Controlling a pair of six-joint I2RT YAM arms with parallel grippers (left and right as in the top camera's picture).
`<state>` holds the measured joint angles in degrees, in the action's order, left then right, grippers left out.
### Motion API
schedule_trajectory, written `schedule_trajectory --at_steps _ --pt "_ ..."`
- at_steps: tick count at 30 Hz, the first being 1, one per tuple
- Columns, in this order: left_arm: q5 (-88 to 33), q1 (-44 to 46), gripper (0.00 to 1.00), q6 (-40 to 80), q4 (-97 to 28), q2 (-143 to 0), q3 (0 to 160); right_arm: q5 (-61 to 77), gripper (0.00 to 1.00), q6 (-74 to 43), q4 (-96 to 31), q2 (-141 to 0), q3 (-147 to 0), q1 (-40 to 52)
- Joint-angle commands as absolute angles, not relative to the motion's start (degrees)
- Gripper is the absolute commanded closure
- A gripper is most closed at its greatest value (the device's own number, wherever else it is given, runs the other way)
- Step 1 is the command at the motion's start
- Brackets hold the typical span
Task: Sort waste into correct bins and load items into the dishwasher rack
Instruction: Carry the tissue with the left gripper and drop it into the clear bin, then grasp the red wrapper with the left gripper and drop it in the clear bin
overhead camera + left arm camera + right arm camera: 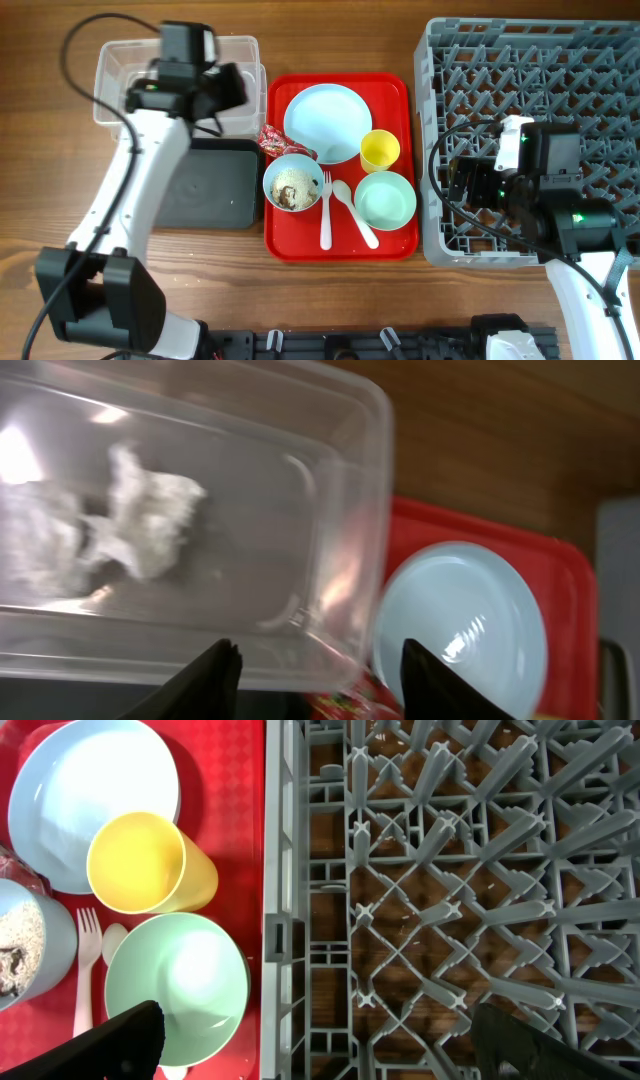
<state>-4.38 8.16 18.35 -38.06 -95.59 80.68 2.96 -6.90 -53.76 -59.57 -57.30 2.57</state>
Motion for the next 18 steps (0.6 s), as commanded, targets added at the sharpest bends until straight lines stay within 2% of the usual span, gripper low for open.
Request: schedule_trajectory --at_steps 1,4,7,10,17,18 --pt "-3.9 16.3 0.48 26.7 -39.9 -97.4 80.8 3.9 0.0 -7.7 -53.6 -59.4 -58.7 2.7" --pt "-1.8 21.6 0.46 34.3 -40.3 -102.2 80.8 3.9 0.0 -7.7 -53.7 -59.4 -58.7 2.7" --pt "-0.6 24.0 0.49 38.9 -40.3 -107.4 80.8 3.9 0.0 -7.7 -53.9 -59.4 -58.7 2.7" --pt "3.2 25.0 0.5 39.5 -40.4 -111.8 80.8 3.9 0.0 -7.7 -53.9 -59.4 -58.7 2.7" --pt "3.6 25.0 0.49 39.5 -40.4 -116.0 80.8 4.3 0.0 -7.7 -53.9 -59.4 -58.7 2.7" --pt "3.6 25.0 0.52 39.5 -40.4 -116.1 80.8 4.3 0.0 -7.7 -53.9 -59.4 -58.7 2.7"
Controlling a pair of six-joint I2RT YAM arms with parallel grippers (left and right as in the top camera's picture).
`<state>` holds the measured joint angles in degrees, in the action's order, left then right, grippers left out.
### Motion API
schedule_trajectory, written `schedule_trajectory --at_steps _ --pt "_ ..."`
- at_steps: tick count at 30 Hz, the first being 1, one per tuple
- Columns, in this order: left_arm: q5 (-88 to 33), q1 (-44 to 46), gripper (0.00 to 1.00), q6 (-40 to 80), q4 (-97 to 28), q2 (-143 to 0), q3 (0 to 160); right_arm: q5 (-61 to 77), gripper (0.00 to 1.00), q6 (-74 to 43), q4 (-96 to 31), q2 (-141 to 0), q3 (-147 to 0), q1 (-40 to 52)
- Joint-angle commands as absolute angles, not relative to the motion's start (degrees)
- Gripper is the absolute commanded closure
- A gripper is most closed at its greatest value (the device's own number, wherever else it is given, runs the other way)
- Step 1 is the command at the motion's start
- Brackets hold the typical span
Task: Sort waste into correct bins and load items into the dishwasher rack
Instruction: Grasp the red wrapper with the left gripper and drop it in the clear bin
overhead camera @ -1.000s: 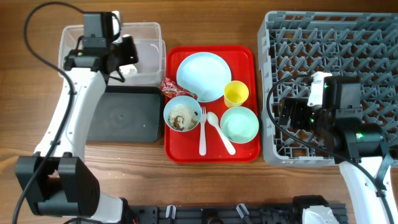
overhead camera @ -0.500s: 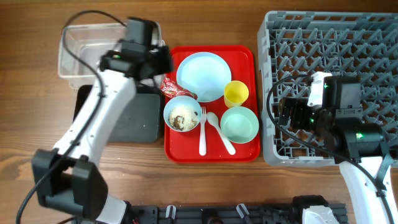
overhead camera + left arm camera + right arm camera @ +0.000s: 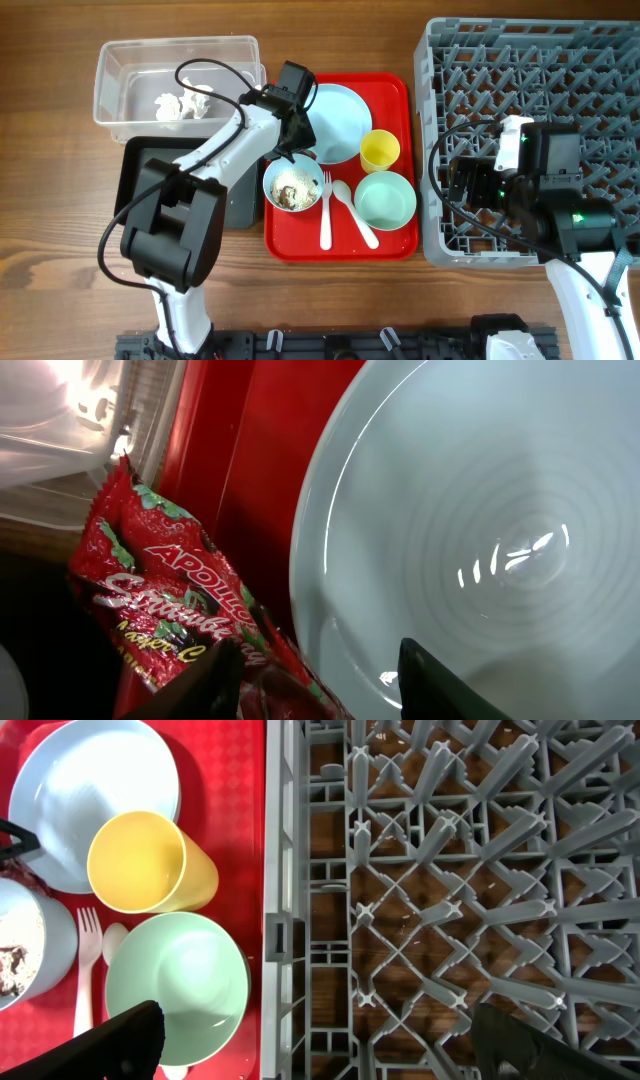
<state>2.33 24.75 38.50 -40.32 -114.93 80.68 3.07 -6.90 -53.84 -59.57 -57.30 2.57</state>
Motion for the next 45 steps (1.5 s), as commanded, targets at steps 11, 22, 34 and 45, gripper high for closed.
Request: schedule_trajectory --at_steps 11,22,34,45 --pt "4.6 24.9 0.96 39.4 -43.0 -111.9 80.9 4.3 0.0 -7.7 -53.9 -59.4 -58.7 2.7" --pt "11.7 22.0 0.96 28.7 -36.5 -94.9 81.0 4.3 0.0 -7.7 -53.8 -59.4 -58.7 2.7" --pt "13.6 3.2 0.55 28.7 -32.0 -98.7 81.0 4.3 0.0 -7.7 -53.7 -59.4 -58.7 2.7" --pt "-1.0 16.4 0.48 22.9 -51.0 -94.8 80.9 4.3 0.0 -7.7 -53.7 -59.4 -58.7 2.7"
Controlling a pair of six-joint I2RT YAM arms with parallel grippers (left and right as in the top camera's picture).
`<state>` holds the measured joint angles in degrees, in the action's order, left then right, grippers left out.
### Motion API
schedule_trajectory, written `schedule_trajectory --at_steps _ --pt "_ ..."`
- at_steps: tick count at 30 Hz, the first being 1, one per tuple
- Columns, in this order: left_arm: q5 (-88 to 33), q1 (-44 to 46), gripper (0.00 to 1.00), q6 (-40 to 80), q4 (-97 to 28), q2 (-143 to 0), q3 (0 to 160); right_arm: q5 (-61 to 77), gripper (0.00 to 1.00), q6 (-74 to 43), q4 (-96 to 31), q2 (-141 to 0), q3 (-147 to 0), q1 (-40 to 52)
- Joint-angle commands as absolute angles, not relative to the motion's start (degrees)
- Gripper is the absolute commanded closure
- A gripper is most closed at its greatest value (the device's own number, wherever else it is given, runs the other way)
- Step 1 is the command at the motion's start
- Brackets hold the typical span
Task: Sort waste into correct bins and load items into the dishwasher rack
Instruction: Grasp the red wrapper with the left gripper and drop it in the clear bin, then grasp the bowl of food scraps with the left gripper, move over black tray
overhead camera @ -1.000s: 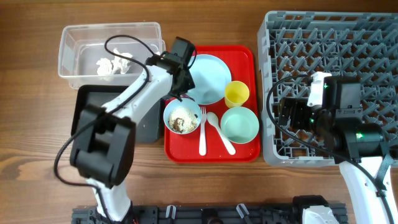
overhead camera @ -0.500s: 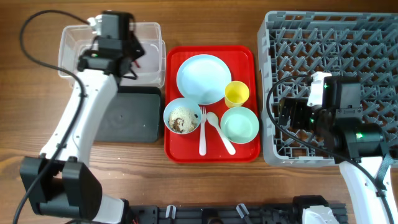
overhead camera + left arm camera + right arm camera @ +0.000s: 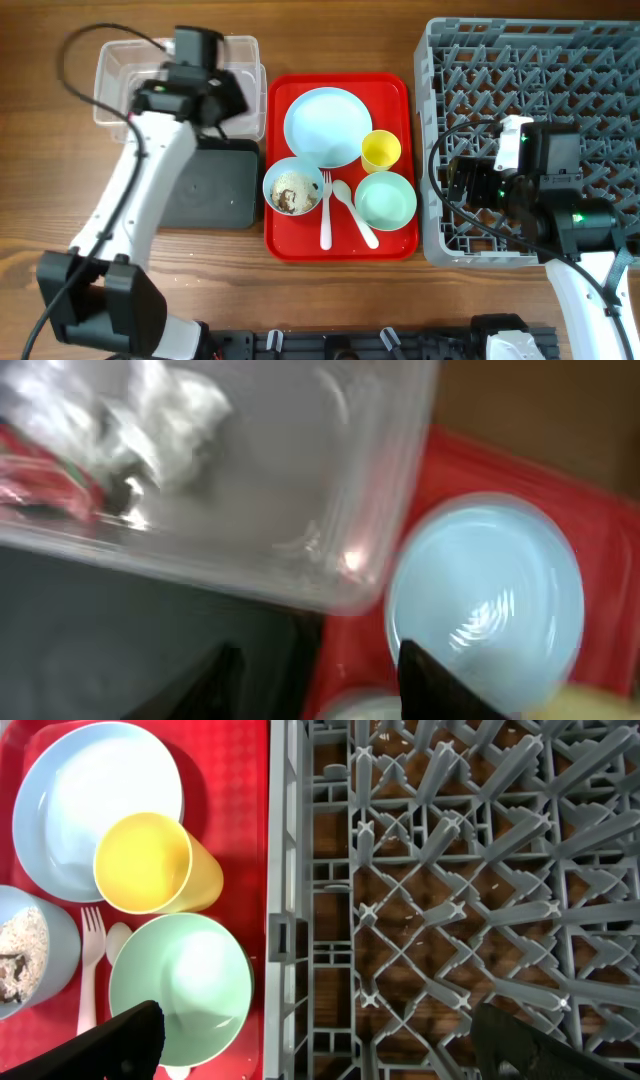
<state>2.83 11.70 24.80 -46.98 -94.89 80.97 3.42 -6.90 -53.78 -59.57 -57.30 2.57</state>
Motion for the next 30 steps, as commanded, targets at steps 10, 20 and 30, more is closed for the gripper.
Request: schedule_trajectory --at_steps 10,20,30 --pt "-0.1 38.8 0.47 31.0 -52.1 -107.6 77.6 4.6 0.0 -7.7 -54.2 -59.4 -58.7 2.7" --pt "3.9 39.3 0.96 30.9 -51.3 -113.1 77.6 4.6 0.0 -7.7 -54.6 -59.4 -58.7 2.7" --pt "3.9 37.3 0.96 30.3 -60.3 -100.9 81.8 4.5 0.0 -7.7 -54.7 -59.4 -58.7 2.7"
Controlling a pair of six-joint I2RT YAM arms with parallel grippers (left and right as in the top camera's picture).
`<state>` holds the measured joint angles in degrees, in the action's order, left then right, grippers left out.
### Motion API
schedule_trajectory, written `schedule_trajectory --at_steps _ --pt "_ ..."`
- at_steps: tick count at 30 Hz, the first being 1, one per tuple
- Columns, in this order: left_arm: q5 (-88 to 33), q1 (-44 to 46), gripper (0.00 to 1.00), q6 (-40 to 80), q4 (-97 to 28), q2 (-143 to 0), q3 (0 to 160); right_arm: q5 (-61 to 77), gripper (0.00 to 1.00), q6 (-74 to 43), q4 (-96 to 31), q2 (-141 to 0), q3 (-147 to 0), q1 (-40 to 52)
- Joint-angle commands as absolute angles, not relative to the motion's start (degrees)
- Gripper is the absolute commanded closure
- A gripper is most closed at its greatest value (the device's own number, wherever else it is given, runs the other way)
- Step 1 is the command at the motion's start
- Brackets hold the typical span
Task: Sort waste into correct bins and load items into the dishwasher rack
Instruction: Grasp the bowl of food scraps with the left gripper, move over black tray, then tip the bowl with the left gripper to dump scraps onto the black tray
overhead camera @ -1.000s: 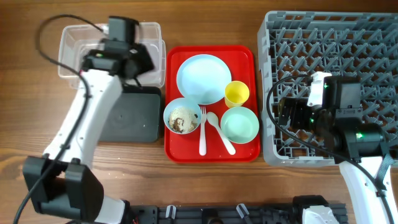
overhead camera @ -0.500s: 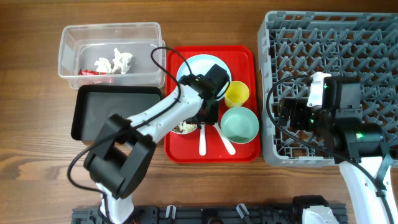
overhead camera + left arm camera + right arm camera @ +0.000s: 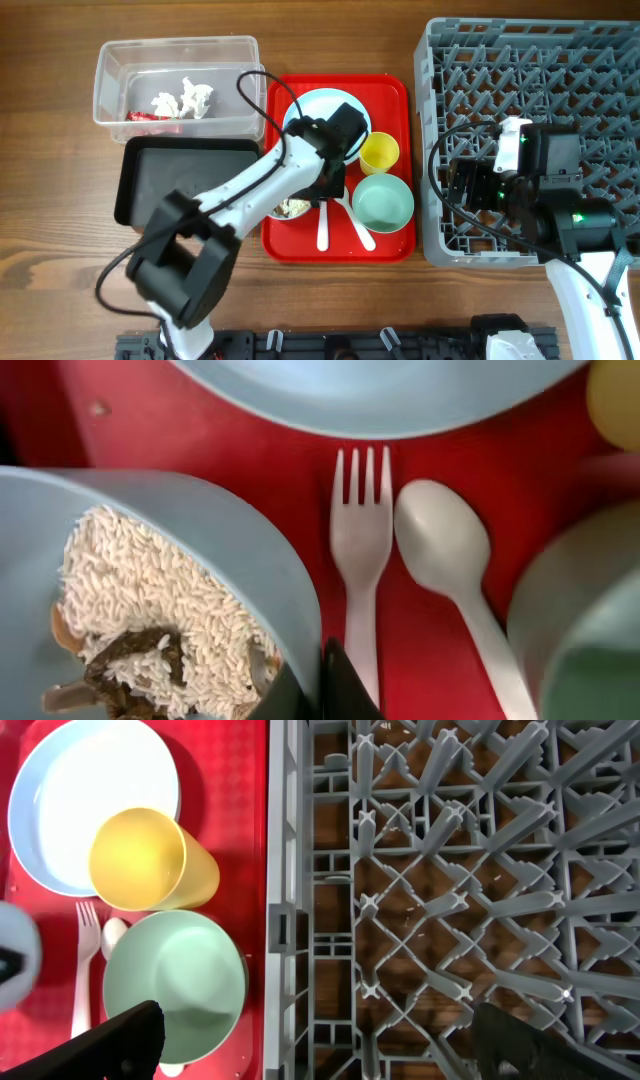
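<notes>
A blue bowl [image 3: 150, 610] of rice and scraps sits at the front left of the red tray [image 3: 390, 90]. My left gripper [image 3: 320, 685] is shut on its right rim, one finger inside and one outside; from overhead, the left gripper [image 3: 326, 186] and arm cover most of the bowl. A white fork [image 3: 360, 550] and spoon [image 3: 440, 540] lie just right of the bowl. The blue plate [image 3: 312, 105], yellow cup [image 3: 150, 860] and green bowl [image 3: 175, 985] also rest on the tray. My right gripper [image 3: 320, 1050] hangs open over the left edge of the grey rack [image 3: 530, 60].
A clear bin [image 3: 178, 42] at the back left holds white tissue [image 3: 185, 100] and a red wrapper [image 3: 140, 116]. A black tray [image 3: 165, 185] lies in front of it, left of the red tray. The rack fills the right side of the table.
My left gripper was open over the clear bin; now it is down on the red tray, shut on the blue bowl's rim. The right arm has barely moved.
My left gripper hung open over the clear bin while the red wrapper lay beside the blue bowl. Then it was down at the wrapper by the plate. Then it was over the bin with the wrapper inside. Now it grips the bowl's rim.
</notes>
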<state>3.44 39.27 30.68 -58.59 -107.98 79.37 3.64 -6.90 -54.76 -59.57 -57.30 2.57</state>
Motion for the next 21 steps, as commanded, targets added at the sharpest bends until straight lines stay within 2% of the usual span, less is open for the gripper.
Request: schedule_trajectory --at_steps 1,4,8,9,14,21 --pt "3.9 35.3 0.96 30.3 -61.2 -98.0 81.8 4.5 0.0 -7.7 -54.7 -59.4 -58.7 2.7" --pt "2.1 27.7 0.96 29.6 -63.3 -93.0 81.8 4.5 0.0 -7.7 -54.7 -59.4 -58.7 2.7" --pt "-16.8 14.2 0.96 20.6 -62.8 -92.7 80.9 4.6 0.0 -7.7 -54.7 -59.4 -58.7 2.7" --pt "-24.1 8.4 0.96 15.5 -61.9 -92.7 78.8 4.5 0.0 -7.7 -54.7 -59.4 -58.7 2.7" --pt "-46.5 -7.3 0.96 1.6 -57.3 -92.8 67.2 4.5 0.0 -7.7 -54.7 -59.4 -58.7 2.7" --pt "-72.7 -21.6 0.96 -11.2 -53.4 -94.1 55.4 4.5 0.0 -7.7 -54.7 -59.4 -58.7 2.7"
